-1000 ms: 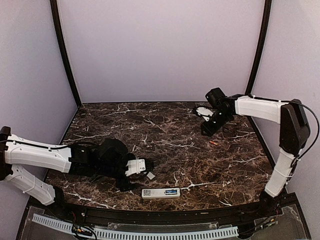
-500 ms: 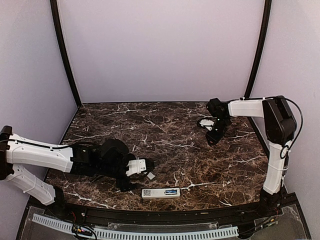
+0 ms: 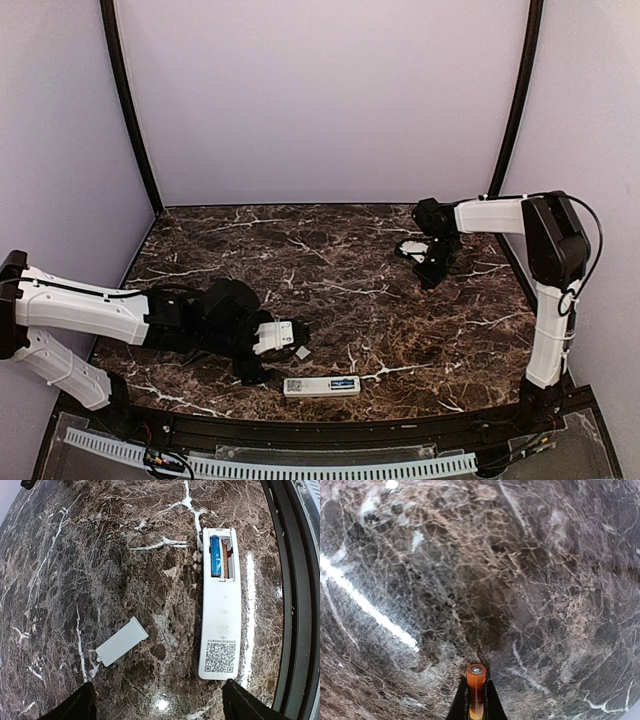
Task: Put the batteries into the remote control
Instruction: Pick up the battery at the center of the board, then place the battery in the battery compartment.
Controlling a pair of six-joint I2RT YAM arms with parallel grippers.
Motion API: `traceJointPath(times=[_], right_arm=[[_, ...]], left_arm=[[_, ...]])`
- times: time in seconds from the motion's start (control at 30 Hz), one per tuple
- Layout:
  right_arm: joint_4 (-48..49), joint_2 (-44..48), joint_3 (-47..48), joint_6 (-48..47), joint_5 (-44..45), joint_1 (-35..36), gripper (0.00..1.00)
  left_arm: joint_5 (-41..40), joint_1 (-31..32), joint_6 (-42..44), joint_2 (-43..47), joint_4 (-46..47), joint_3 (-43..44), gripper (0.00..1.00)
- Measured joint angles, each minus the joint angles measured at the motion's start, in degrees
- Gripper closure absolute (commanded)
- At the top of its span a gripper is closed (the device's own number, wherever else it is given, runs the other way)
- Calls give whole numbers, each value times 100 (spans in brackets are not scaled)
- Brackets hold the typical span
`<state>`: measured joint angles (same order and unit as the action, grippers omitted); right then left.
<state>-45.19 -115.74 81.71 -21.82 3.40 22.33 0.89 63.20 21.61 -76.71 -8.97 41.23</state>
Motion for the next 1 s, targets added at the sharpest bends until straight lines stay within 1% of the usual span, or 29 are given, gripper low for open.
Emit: traceJointPath(times=[0.2, 0.3, 0.4, 0.47, 0.5, 0.6, 0.63, 0.73, 0.83, 1.0], right_arm=[[-57, 20, 7, 85, -160, 2, 100], [-173, 245, 2, 275, -636, 20, 100], [-83, 868, -11, 627, -1333, 72, 100], [229, 1534, -83, 922, -1932, 175, 100], [575, 1978, -223, 1073, -2243, 273, 100], [1576, 3220, -684, 1381, -2988, 822, 100], [2059, 3665, -914, 1419, -3226, 1161, 100], [3001, 4400, -1360, 1318, -3659, 2035, 100], [3585, 4704, -1639, 1023, -3982, 2662, 100], [3923, 4697, -1768, 463, -4133, 3224, 100]], left_arm=[[15, 0, 0, -26, -17, 0, 14], [20, 0, -2, -24, -15, 0, 14], [33, 0, -2, -9, -11, 2, 14], [35, 0, -4, 15, -9, 2, 14], [35, 0, -7, 37, -9, 2, 14], [26, 0, -26, 166, 9, 4, 14], [22, 0, -35, 225, 22, 7, 14], [20, 0, -46, 437, 74, 7, 15], [61, 0, -66, 721, 170, 7, 15], [127, 0, -83, 1062, 354, 4, 15]])
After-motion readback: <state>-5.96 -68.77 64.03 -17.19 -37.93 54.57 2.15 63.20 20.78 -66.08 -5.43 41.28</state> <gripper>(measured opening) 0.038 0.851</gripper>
